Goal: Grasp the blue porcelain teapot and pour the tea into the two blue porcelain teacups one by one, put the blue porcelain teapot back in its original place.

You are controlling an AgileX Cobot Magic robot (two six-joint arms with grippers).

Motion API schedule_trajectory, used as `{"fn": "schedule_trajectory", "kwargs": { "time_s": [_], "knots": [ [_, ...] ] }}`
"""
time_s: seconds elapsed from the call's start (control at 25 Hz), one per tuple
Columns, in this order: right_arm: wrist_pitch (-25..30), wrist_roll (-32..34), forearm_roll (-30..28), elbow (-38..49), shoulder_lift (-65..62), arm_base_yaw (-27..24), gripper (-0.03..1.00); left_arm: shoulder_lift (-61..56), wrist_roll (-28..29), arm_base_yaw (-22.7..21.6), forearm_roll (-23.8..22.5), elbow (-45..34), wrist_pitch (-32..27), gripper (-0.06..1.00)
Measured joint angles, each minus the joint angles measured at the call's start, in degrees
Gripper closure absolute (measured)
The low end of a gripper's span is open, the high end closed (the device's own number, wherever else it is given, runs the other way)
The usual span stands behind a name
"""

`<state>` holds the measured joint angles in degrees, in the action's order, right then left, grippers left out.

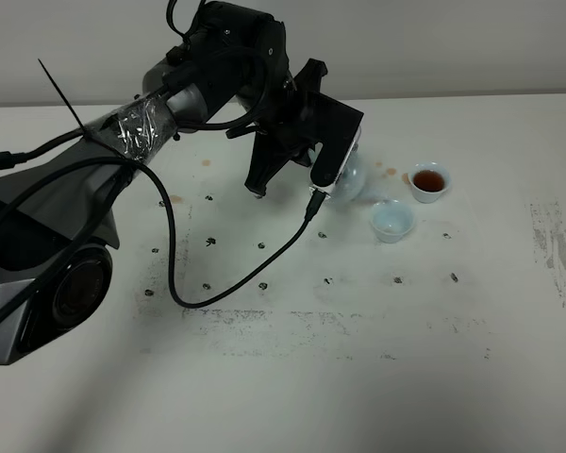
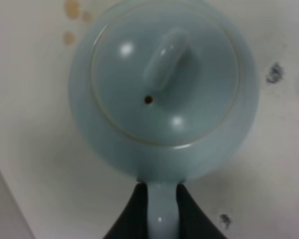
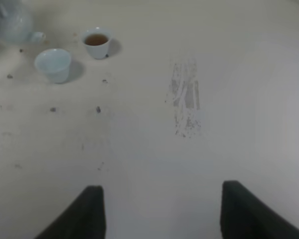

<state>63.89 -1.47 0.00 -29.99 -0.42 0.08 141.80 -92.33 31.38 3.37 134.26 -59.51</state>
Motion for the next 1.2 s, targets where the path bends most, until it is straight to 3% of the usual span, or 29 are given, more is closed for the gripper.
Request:
{"fn": "schedule_trajectory", "kwargs": {
  "time_s": [0.4,0.64,1.2],
  "knots": [
    [0.0,0.0,0.0,0.0,0.0,0.0,0.48,-0.6,-1.2,0.2,0.1,0.0,-1.6,0.94],
    [0.0,0.0,0.0,0.0,0.0,0.0,0.48,-0.8,-1.2,0.2,0.2,0.0,1.4,0.94],
    [0.0,0.0,0.0,0.0,0.0,0.0,0.48,-0.8,-5.2,1.8,-3.4,0.0,2.5,0.94]
  ]
}}
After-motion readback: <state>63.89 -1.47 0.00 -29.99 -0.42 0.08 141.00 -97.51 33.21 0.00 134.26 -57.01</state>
